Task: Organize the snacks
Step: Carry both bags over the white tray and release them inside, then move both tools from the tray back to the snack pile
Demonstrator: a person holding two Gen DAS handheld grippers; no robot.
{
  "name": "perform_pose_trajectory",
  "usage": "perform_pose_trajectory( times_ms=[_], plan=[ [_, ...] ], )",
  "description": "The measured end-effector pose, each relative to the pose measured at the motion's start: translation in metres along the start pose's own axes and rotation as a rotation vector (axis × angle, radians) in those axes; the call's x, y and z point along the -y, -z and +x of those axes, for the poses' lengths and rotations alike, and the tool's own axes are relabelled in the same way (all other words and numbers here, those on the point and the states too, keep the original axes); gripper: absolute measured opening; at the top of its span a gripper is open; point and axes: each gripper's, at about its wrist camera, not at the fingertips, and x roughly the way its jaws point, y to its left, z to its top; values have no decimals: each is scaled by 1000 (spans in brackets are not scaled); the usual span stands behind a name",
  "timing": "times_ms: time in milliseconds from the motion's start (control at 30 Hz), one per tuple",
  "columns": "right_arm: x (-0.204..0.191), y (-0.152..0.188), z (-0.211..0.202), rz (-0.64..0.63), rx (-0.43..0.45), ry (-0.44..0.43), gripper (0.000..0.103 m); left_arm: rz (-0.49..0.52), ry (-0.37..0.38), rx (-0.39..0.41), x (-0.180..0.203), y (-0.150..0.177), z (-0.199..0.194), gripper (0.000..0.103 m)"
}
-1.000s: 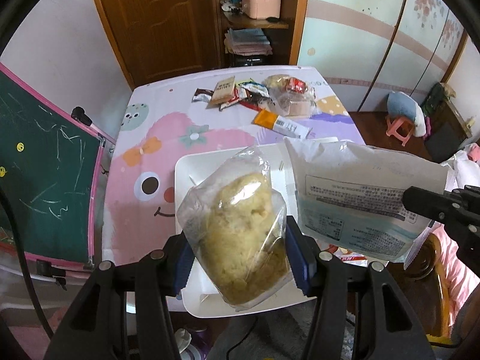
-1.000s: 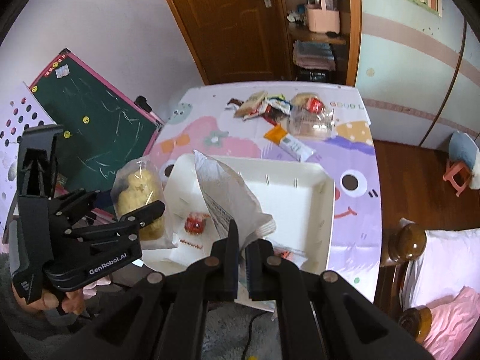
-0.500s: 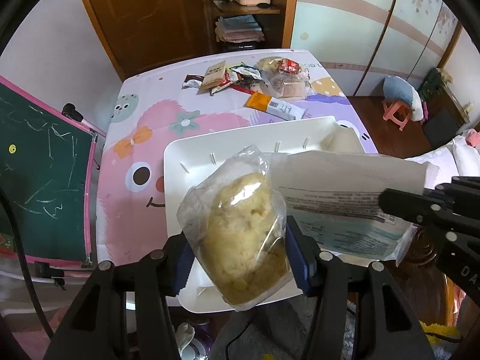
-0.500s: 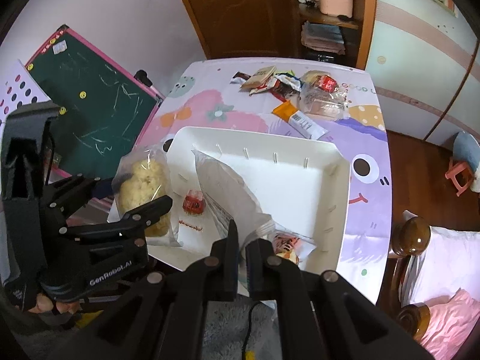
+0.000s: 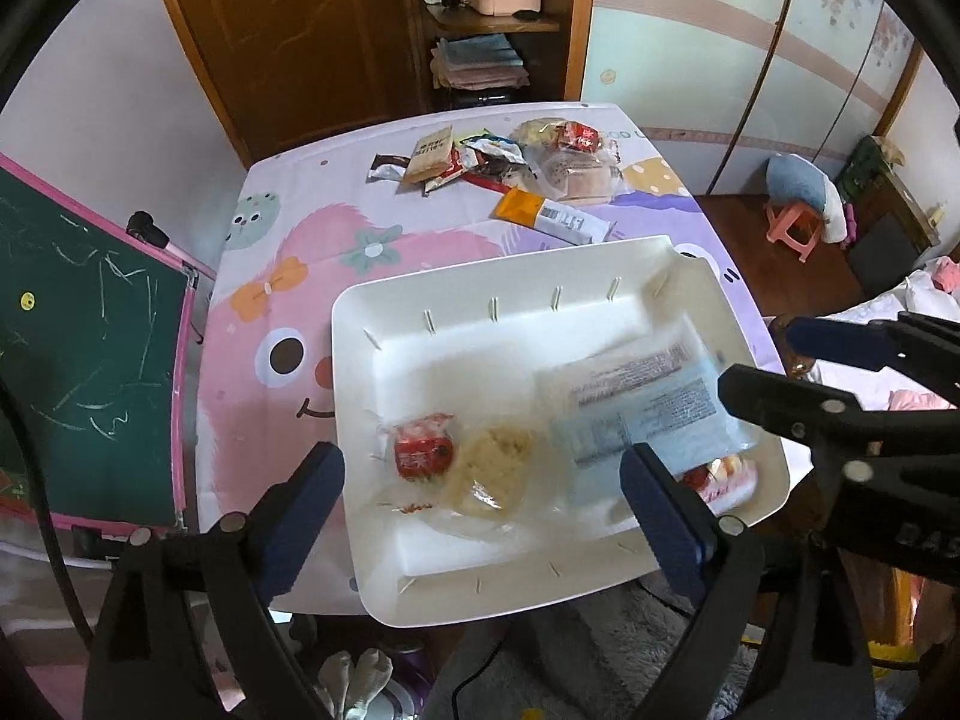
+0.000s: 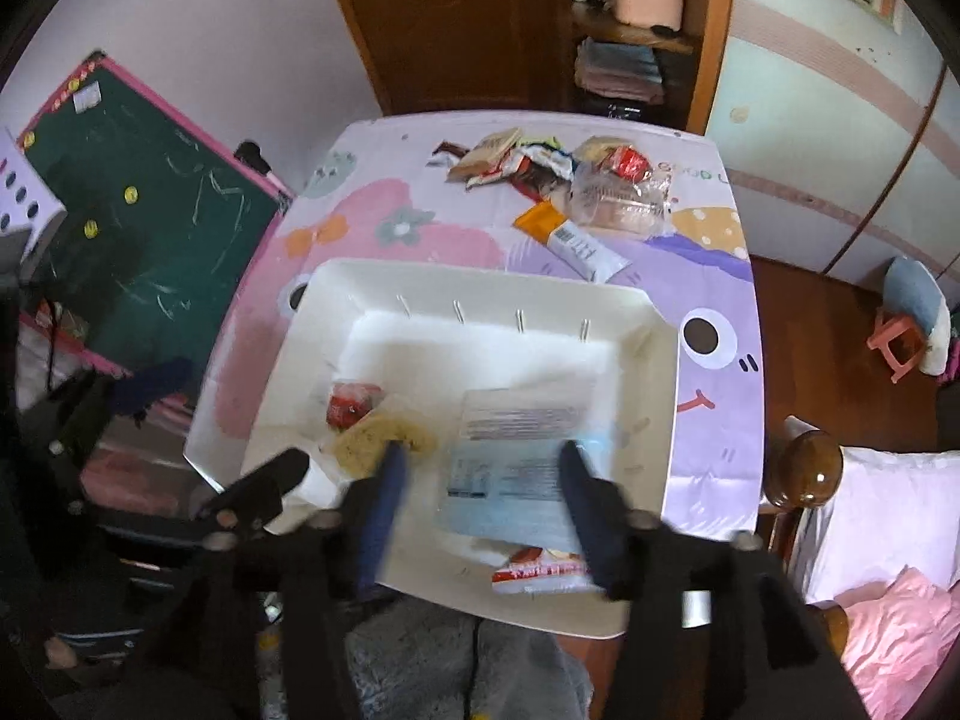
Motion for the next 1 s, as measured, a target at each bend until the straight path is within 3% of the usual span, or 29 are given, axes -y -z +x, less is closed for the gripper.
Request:
perform_pose_trajectory(
  times_ms=[1000],
  plan=[
    [3,-3,-15,19,49,6,60,2,-6,28,-6,-9,-10,93]
  ],
)
